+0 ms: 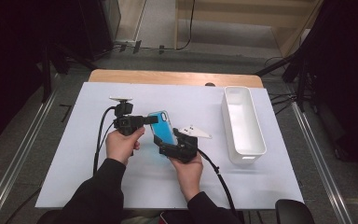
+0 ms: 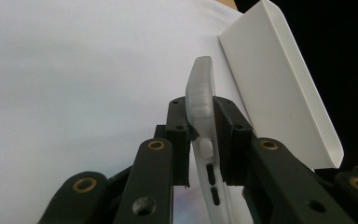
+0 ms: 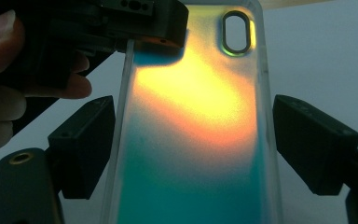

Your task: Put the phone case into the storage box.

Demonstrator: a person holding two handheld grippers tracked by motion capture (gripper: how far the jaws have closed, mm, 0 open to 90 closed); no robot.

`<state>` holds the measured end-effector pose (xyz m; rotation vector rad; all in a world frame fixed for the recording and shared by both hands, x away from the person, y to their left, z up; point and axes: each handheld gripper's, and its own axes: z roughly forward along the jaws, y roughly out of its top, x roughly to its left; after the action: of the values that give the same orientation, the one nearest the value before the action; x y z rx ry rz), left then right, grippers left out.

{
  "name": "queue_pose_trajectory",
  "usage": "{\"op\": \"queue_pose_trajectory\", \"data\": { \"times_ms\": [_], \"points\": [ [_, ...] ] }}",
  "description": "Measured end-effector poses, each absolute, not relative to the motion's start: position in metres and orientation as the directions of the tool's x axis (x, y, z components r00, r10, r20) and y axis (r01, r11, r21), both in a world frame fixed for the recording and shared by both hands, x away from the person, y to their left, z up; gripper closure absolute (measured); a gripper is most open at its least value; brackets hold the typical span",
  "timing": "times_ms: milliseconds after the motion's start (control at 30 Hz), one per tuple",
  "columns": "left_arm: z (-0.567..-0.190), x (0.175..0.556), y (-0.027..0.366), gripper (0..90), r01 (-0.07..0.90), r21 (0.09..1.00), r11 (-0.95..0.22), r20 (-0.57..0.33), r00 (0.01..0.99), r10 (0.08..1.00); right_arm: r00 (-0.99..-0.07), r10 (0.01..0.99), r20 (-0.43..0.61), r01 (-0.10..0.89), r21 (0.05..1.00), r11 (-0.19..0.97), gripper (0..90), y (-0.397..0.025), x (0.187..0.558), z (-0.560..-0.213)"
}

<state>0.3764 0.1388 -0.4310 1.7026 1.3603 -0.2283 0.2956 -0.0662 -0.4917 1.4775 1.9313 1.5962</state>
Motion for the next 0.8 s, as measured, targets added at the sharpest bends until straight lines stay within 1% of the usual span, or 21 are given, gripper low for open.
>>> {"op": "queue_pose_trajectory", "data": {
  "times_ms": [167,333,367,400,467,500,567,600,800],
  "points": [
    [-0.43,0.375,0.137,79.4,0.848,0.529,0.033,-0.651,0.381,0.657,-0.468,0.81,0.353,0.524,0.849,-0.067,14.6,-0.065,0.295,-0.492],
    [-0.428,0.375,0.14,79.6,0.854,0.519,0.043,-0.679,0.381,0.628,-0.484,0.8,0.356,0.52,0.852,-0.064,14.3,-0.067,0.296,-0.491],
    [-0.427,0.375,0.14,79.6,0.855,0.517,0.047,-0.683,0.379,0.625,-0.494,0.794,0.355,0.515,0.855,-0.062,13.5,-0.068,0.296,-0.49],
    [-0.426,0.374,0.141,79.6,0.854,0.517,0.048,-0.684,0.379,0.623,-0.517,0.776,0.362,0.503,0.862,-0.068,10.2,-0.07,0.295,-0.489],
    [-0.425,0.374,0.142,79.6,0.85,0.525,0.05,-0.683,0.385,0.62,-0.525,0.767,0.369,0.492,0.867,-0.08,7.8,-0.072,0.296,-0.485],
    [-0.424,0.373,0.142,79.6,0.848,0.528,0.045,-0.679,0.39,0.622,-0.531,0.768,0.359,0.486,0.871,-0.072,0.9,-0.073,0.297,-0.484],
    [-0.422,0.373,0.141,79.6,0.84,0.541,0.04,-0.674,0.405,0.618,-0.535,0.767,0.354,0.509,0.86,-0.042,0.0,-0.073,0.299,-0.481],
    [-0.421,0.372,0.141,79.6,0.836,0.548,0.035,-0.669,0.413,0.619,-0.558,0.752,0.349,0.508,0.861,-0.023,0.0,-0.074,0.301,-0.481],
    [-0.416,0.372,0.143,79.5,0.814,0.581,0.012,-0.636,0.445,0.631,-0.598,0.726,0.339,0.539,0.841,0.052,0.0,-0.076,0.305,-0.477]
  ]
}}
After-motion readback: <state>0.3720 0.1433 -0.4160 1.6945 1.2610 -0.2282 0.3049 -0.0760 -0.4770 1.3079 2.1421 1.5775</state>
